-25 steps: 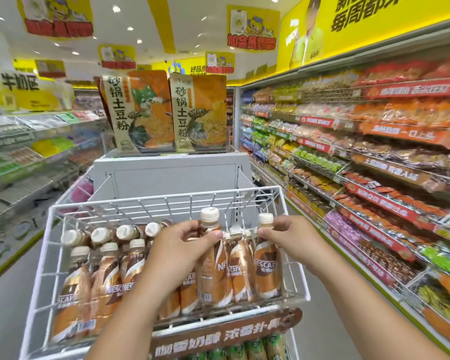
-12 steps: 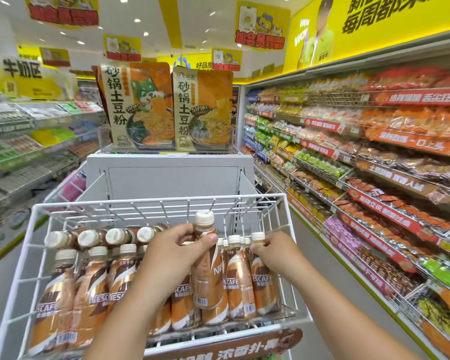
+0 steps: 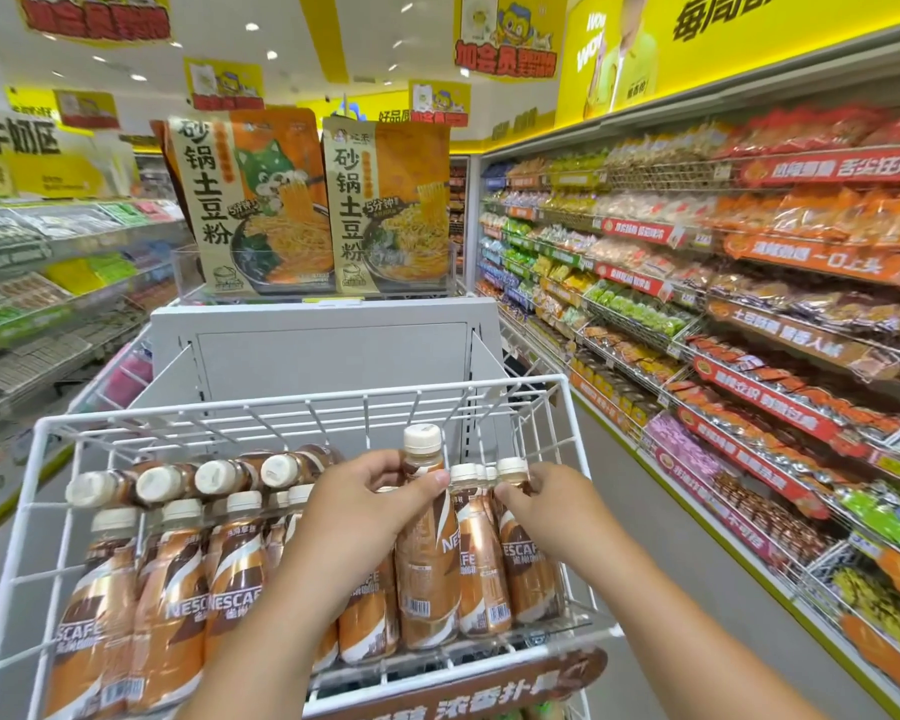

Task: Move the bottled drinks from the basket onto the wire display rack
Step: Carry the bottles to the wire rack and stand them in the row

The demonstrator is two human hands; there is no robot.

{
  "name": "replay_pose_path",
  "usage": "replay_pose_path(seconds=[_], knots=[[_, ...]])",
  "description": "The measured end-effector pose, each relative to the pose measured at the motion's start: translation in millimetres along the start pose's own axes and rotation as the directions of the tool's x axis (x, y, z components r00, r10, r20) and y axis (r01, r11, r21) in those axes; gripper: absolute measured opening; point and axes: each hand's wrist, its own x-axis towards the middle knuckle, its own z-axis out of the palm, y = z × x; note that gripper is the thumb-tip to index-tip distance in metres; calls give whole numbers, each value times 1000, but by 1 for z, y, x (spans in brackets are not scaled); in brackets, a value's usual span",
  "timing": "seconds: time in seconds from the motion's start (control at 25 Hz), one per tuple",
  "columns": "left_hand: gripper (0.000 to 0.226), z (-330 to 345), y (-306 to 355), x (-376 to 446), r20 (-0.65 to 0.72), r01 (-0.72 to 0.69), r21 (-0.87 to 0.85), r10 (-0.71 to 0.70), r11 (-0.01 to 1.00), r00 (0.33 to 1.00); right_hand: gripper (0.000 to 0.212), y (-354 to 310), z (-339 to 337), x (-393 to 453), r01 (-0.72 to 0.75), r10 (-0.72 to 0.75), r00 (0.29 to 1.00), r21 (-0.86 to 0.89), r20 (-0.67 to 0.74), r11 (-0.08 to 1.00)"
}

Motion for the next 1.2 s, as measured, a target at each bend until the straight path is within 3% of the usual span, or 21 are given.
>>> replay_pose_path(seconds=[0.12,0.24,0.4,0.52,0.64,0.72,0.84,1.0,1.2], knots=[[20,4,3,0,-14,1,-32,-2,999,1000,67,-9,-7,-21,124,-122,992,153,-23,980],[16,7,9,1,-44,-30,-55,28,998,999,78,-30,-3,-50,170,-227,960,308,162,936],[17,8,13,-3,-81,-73,-13,72,997,994,54,-39,11,-56,253,-299,947,298,119,920],[31,-2,3,-10,-80,-181,190,199,965,977,49,-38,13,-55,242,-287,951,311,110,919],[63,-15,-17,-10,-44,-224,533,291,816,956,29,-28,8,-55,180,-234,966,368,108,912],[76,-18,-31,-7,-19,-238,637,324,733,946,21,-19,2,-54,149,-179,982,362,52,920],[79,-16,-50,-1,10,-248,710,342,660,940,15,-4,-10,-52,87,-73,995,274,-61,958],[74,-12,-63,4,51,-262,781,360,567,932,24,9,-17,-54,-46,52,988,44,-148,998],[77,-8,-68,10,78,-286,799,381,529,921,31,7,-3,-66,-37,-25,965,-230,-262,973]])
